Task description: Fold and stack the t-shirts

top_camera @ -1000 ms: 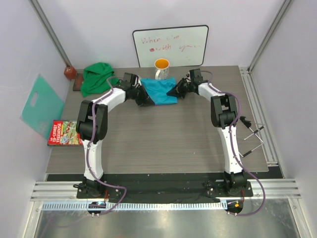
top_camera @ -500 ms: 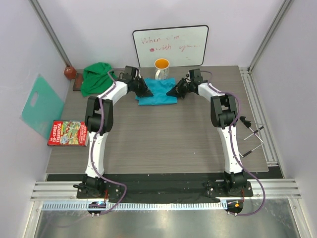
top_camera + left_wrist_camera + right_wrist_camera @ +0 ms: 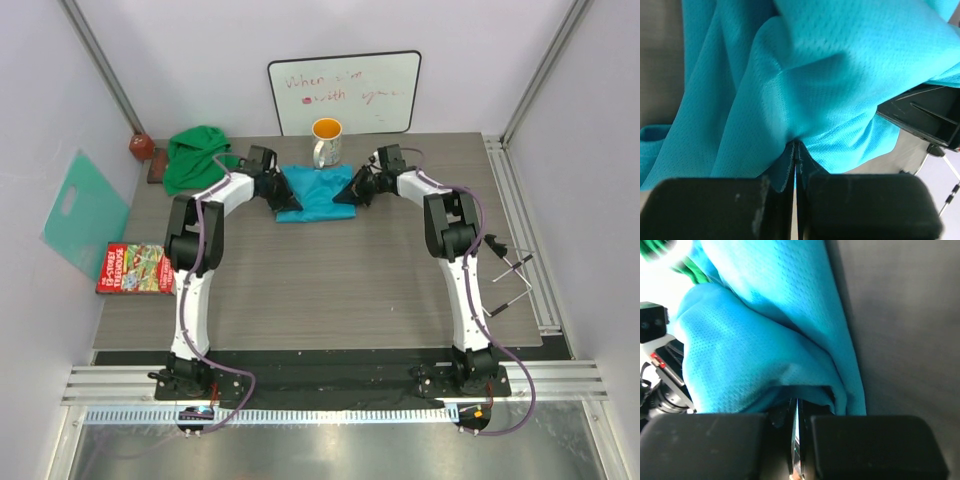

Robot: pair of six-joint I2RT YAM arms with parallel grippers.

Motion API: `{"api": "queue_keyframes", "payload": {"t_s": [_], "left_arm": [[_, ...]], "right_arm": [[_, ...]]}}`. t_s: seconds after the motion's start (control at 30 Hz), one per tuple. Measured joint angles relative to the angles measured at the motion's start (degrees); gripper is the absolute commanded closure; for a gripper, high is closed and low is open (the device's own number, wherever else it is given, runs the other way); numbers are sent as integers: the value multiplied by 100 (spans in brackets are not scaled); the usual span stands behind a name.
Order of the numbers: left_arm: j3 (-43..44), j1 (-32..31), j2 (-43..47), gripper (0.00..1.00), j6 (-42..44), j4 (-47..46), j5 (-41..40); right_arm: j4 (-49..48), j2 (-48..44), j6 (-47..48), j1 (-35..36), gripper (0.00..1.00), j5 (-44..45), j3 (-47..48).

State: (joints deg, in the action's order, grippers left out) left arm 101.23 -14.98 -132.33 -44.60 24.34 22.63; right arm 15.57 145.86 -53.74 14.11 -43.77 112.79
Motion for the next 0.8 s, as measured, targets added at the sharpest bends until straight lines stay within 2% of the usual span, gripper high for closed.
{"api": "queue_keyframes", "payload": {"t_s": [0.47,0.63,0.8], "left_arm": [[-2643,-490,1891,100,321,175,-345],[-2850,-625,2159,87,389,459,-426],[-2315,-625,2157,82,481,809,-557]], "right_arm": [[905,-1943,1016,286,91,363,-2391],[1025,-2203,1165,308,91,334,-2524],[1196,-2208,1176,308,90,269,-2212]]}}
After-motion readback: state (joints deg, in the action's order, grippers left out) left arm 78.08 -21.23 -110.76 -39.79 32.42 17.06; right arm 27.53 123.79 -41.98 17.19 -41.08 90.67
